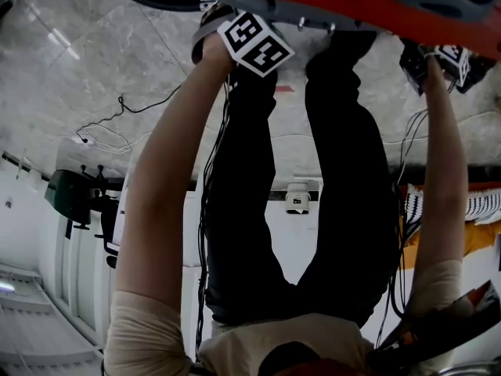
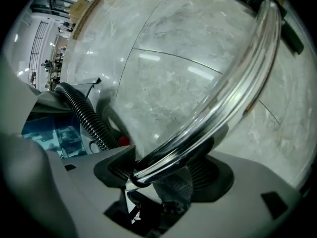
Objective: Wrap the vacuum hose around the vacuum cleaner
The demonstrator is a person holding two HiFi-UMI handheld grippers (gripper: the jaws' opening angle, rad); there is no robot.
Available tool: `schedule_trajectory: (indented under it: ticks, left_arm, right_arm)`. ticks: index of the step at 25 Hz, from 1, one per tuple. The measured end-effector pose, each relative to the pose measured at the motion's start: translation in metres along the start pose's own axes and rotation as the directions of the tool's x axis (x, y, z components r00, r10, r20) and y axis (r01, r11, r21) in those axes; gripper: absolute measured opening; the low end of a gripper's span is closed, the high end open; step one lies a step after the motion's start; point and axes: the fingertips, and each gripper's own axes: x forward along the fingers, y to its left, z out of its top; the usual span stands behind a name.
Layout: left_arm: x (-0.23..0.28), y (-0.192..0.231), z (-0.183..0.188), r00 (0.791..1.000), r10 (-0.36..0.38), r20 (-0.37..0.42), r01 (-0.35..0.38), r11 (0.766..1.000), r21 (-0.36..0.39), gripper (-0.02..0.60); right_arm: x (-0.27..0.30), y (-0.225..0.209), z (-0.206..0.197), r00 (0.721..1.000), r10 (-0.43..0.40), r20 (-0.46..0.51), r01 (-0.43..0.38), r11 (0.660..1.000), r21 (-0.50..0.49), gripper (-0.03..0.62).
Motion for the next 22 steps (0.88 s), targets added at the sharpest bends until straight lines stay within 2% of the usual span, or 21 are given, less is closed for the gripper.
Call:
schedule_trajectory:
  ticks: [4, 8, 10, 13, 16, 19, 22]
  left_arm:
    - [-0.002, 0.006, 0.007, 0.999, 0.024, 0.028, -0.024, 1.000, 0.011, 0.213]
    - [-0.004, 0.008, 0.001, 1.000, 0.028, 0.011, -0.027, 0.996, -0.086, 0.213]
    - [-0.010, 0.011, -0.001, 0.999, 0.025, 0.020, -0.022, 0.991, -0.133, 0.213]
    - [-0.028, 0.011, -0.010, 0.999, 0.014, 0.031, -0.009, 0.986, -0.168, 0.213]
    - [-0.050, 0.006, -0.031, 1.000, -0.003, 0.004, 0.003, 0.985, -0.174, 0.213]
    - [-0.079, -0.007, -0.058, 0.998, -0.037, -0.045, 0.030, 0.987, -0.159, 0.213]
    - [-0.117, -0.030, -0.090, 0.988, -0.112, -0.108, 0.103, 0.991, -0.083, 0.204]
  right_arm:
    - [0.006, -0.015, -0.006, 0.999, -0.052, -0.004, 0.052, 0.998, -0.034, 0.305]
    - [-0.019, -0.032, -0.017, 0.992, -0.127, -0.025, 0.124, 0.988, -0.087, 0.307]
    - [-0.036, -0.027, -0.021, 0.994, -0.108, -0.015, 0.106, 0.989, -0.107, 0.307]
    - [-0.056, 0.003, -0.032, 1.000, -0.009, 0.007, 0.010, 0.992, -0.126, 0.305]
    - [-0.071, 0.042, -0.051, 0.993, 0.118, -0.023, -0.120, 0.984, -0.128, 0.305]
    - [-0.092, 0.086, -0.078, 0.962, 0.266, -0.067, -0.272, 0.956, -0.113, 0.305]
    - [-0.121, 0.136, -0.113, 0.902, 0.414, -0.125, -0.430, 0.890, -0.152, 0.304]
